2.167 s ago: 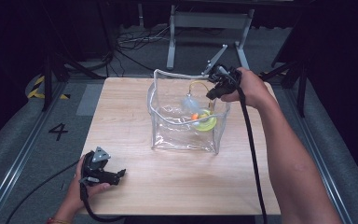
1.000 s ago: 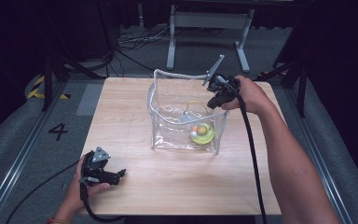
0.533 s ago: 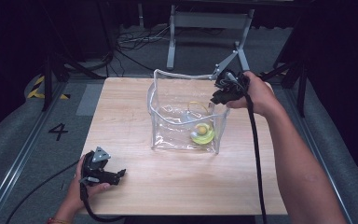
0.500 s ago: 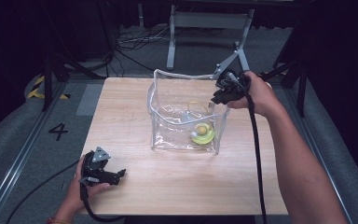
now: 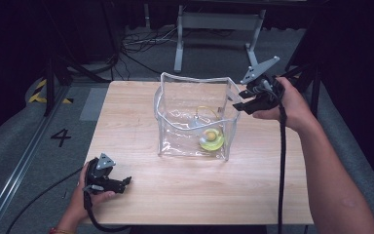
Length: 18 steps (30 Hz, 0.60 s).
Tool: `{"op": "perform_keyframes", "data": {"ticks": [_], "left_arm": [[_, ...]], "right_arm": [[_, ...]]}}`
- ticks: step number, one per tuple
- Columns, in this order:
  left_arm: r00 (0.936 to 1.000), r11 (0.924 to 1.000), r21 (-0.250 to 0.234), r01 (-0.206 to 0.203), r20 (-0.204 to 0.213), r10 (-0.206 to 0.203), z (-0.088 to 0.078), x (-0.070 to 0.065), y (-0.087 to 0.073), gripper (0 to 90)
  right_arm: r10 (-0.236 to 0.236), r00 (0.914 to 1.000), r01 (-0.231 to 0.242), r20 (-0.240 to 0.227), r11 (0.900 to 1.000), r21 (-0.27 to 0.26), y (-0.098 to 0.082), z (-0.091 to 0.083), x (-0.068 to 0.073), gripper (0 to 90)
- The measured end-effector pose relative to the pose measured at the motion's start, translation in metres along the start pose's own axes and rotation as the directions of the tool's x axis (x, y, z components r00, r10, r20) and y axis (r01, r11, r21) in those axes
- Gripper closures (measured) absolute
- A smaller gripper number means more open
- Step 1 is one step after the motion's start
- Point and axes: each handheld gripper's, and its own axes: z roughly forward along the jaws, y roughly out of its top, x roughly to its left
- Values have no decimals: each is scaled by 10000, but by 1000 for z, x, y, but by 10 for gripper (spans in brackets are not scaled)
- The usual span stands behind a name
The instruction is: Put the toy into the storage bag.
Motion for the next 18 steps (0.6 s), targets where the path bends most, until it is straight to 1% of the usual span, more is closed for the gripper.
{"op": "perform_keyframes", "data": {"ticks": [2,3,4,5,8,9,11,12,15,16,18], "left_arm": [[10000,10000,0,0,0,0,0,0,0,2],[10000,10000,-7,-11,-11,11,0,0,0,2],[10000,10000,1,-2,0,2,0,0,0,2],[10000,10000,-5,-18,-11,18,0,0,0,2],[10000,10000,3,-10,-11,10,0,0,0,2],[10000,10000,3,-13,-12,13,0,0,0,2],[10000,10000,-8,-8,-9,8,0,0,0,2],[10000,10000,2,-1,1,1,0,0,0,2],[10000,10000,1,-2,0,2,0,0,0,2],[10000,10000,1,-2,0,2,0,0,0,2],[10000,10000,0,0,0,0,0,0,0,2]], "right_arm": [[83,9998,-82,172,9999,-58,-6,-3,1,444],[137,9993,-133,356,9999,-99,-9,-5,3,399],[199,9981,-191,586,9997,-139,-12,-7,4,370],[209,9972,-199,717,9997,-145,-13,-8,5,354],[150,9972,-135,735,9997,-209,-20,-12,8,358],[86,9968,-67,795,9997,-238,-24,-13,10,348],[104,9966,-80,816,9995,-295,-30,-15,13,330],[8,9965,16,841,9996,-292,-34,-16,15,323],[-32,9927,66,1205,9996,-273,-43,-16,21,304],[-77,9919,120,1265,9994,-334,-46,-17,22,298],[25,9913,38,1319,9989,-473,-53,-18,24,290]]}}
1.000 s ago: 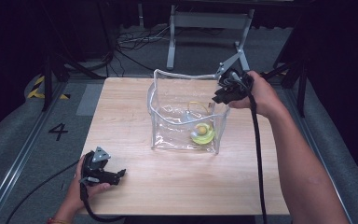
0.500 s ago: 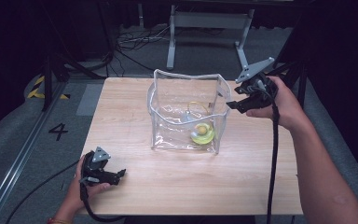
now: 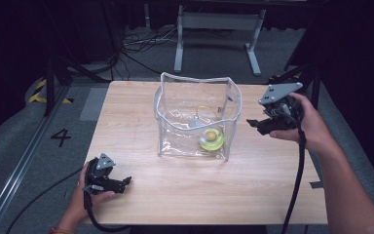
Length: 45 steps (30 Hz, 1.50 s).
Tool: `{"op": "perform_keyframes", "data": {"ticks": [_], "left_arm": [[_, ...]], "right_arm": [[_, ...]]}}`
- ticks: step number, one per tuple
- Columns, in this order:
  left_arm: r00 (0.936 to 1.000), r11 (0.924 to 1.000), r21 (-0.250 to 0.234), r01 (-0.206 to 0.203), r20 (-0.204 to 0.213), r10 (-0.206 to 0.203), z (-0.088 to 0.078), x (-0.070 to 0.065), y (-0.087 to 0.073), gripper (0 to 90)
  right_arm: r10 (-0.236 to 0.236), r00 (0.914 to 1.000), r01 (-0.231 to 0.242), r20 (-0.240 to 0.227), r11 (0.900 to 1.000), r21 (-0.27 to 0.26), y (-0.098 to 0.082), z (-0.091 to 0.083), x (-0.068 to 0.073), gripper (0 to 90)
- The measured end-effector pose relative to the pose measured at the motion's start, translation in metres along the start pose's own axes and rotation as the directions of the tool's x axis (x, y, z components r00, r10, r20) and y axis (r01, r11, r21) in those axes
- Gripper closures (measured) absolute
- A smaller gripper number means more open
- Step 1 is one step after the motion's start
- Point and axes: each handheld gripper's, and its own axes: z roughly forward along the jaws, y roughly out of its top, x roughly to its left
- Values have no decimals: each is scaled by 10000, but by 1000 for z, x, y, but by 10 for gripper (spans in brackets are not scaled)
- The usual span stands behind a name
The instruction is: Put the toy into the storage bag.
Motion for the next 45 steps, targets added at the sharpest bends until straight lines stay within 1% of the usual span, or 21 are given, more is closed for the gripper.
{"op": "perform_keyframes", "data": {"ticks": [2,5,7,10,11,13,15,16,17,18,20,22,24,27,32,35,38,41,42,44,45], "left_arm": [[10000,10000,1,-2,-2,2,0,0,0,2],[10000,10000,0,-2,-3,2,0,0,0,2],[10000,10000,-6,4,-18,-4,0,0,0,2],[10000,10000,-11,18,-22,-18,0,0,0,2],[10000,10000,-10,21,-24,-21,0,0,0,2],[10000,10000,-7,11,-32,-11,0,0,0,2],[10000,10000,-10,26,-32,-26,0,0,0,2],[10000,10000,16,22,-32,-22,0,0,0,2],[10000,10000,-1,-3,-40,3,0,0,0,2],[10000,10000,4,5,-40,-5,0,0,0,2],[10000,10000,6,-6,-40,6,0,0,0,2],[10000,10000,4,2,-45,-2,0,0,0,2],[10000,10000,6,9,-48,-9,0,0,0,2],[10000,10000,4,8,-50,-8,0,0,0,2],[10000,10000,4,11,-51,-11,0,0,0,2],[10000,10000,2,13,-52,-13,0,0,0,2],[10000,10000,2,23,-52,-23,0,0,0,2],[10000,10000,1,25,-54,-25,0,0,0,2],[10000,10000,1,26,-53,-26,0,0,0,2],[10000,10000,11,48,-52,-48,0,0,0,2],[10000,10000,11,48,-53,-48,0,0,0,2]], "right_arm": [[29,9999,-28,98,9999,-112,-7,-2,2,276],[134,9999,-132,91,9997,-208,-19,-2,6,265],[60,9999,-59,92,9998,-168,-28,-1,9,266],[94,9999,-93,48,9999,-137,-42,3,14,262],[93,9999,-92,96,9999,-85,-47,4,16,263],[106,9999,-105,-94,9998,145,-57,9,19,282],[121,9999,-117,-101,9992,392,-67,13,21,281],[184,9998,-182,-69,9990,403,-71,15,23,280],[184,9998,-182,-69,9990,403,-71,15,23,280],[332,9992,-321,-205,9981,526,-82,18,25,281],[343,9992,-331,-193,9977,586,-85,20,26,284],[410,9989,-395,-238,9973,620,-95,23,30,287],[358,9992,-345,-169,9969,710,-104,26,33,284],[538,9984,-527,-175,9968,602,-115,29,37,279],[552,9984,-545,-118,9971,523,-133,37,44,258],[800,9961,-794,-368,9967,173,-147,41,49,237],[1035,9939,-1042,-371,9944,-160,-163,46,53,211],[1328,9908,-1333,-260,9909,-205,-178,52,56,208],[1538,9877,-1543,-295,9879,-174,-184,53,57,207],[1857,9825,-1860,-150,9822,-250,-196,56,58,208],[2088,9778,-2092,-203,9775,-253,-202,57,58,207]]}}
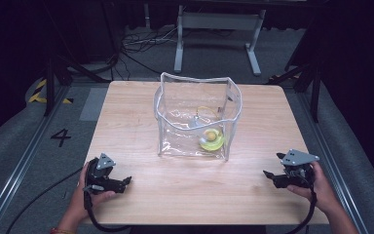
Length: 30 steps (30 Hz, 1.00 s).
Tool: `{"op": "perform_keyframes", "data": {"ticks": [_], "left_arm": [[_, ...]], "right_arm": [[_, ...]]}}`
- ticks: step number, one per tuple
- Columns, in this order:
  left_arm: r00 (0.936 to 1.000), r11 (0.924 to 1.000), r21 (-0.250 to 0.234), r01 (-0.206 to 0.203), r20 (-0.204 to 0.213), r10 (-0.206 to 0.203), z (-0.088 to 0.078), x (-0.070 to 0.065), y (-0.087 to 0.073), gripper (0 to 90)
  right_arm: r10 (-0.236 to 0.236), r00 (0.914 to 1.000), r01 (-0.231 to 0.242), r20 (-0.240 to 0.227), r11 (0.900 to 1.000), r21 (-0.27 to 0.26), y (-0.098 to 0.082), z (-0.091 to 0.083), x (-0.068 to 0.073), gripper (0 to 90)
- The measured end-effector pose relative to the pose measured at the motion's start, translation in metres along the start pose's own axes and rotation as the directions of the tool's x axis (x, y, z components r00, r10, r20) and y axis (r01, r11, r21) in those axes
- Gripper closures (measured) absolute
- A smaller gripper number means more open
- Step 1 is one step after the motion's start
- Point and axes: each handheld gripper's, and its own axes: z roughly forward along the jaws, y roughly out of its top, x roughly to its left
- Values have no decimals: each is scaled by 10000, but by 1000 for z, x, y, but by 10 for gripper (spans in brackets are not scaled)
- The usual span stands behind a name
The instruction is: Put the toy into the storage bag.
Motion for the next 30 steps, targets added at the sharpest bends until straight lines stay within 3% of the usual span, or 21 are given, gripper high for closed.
{"op": "perform_keyframes", "data": {"ticks": [3,7,8,10,14,17,30], "left_arm": [[10000,10000,0,2,1,-2,0,0,0,2],[10000,10000,-4,-47,7,47,0,0,0,2],[10000,10000,-8,-63,14,63,0,1,0,2],[10000,10000,-8,-78,9,78,0,1,0,2],[10000,10000,-8,-94,12,94,0,1,0,2],[9999,9999,-6,-105,22,105,0,1,0,2],[9999,9999,-18,-120,116,120,1,1,1,2]], "right_arm": [[639,9979,-636,143,9978,-180,-20,2,-4,210],[1611,9864,-1598,313,9863,-401,-48,1,-6,208],[1665,9858,-1658,210,9857,-307,-54,1,-7,199],[1654,9852,-1642,446,9860,-295,-62,1,-7,198],[2640,9645,-2636,55,9639,-386,-73,3,-9,183],[2998,9539,-3000,-103,9537,-239,-74,4,-12,173],[3123,9500,-3122,26,9498,-188,-74,5,-12,145]]}}
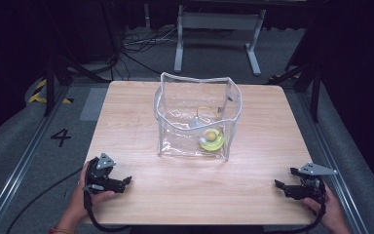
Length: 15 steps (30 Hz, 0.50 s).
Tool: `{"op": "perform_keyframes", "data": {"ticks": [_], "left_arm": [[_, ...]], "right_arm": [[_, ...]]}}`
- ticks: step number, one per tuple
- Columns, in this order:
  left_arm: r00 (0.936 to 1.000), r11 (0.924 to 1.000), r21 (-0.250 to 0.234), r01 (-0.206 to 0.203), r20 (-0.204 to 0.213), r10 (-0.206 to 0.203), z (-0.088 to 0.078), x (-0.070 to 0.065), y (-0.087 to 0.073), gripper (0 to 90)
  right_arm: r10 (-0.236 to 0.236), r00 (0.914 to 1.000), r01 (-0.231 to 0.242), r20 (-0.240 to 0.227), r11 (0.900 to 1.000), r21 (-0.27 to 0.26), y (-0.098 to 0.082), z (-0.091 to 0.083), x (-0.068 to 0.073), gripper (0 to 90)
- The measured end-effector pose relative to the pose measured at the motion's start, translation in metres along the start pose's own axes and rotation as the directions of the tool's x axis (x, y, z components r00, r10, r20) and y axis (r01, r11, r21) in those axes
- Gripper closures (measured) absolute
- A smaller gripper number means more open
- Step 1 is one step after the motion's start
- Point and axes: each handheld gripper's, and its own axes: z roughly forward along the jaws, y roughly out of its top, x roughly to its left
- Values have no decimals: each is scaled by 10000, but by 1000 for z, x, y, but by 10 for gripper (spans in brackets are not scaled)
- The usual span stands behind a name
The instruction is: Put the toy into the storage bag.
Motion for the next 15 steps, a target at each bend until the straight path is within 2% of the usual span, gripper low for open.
{"op": "perform_keyframes", "data": {"ticks": [10,12,15], "left_arm": [[9999,10000,-26,88,-147,-88,0,-1,0,1],[9998,9999,-29,96,-171,-97,0,-1,0,1],[9997,9999,-31,137,-187,-138,0,-1,0,1]], "right_arm": [[8,10000,-8,16,10000,7,0,0,0,141],[128,9998,-129,155,9999,104,1,1,-1,89],[151,9997,-154,197,9998,127,1,2,-1,86]]}}
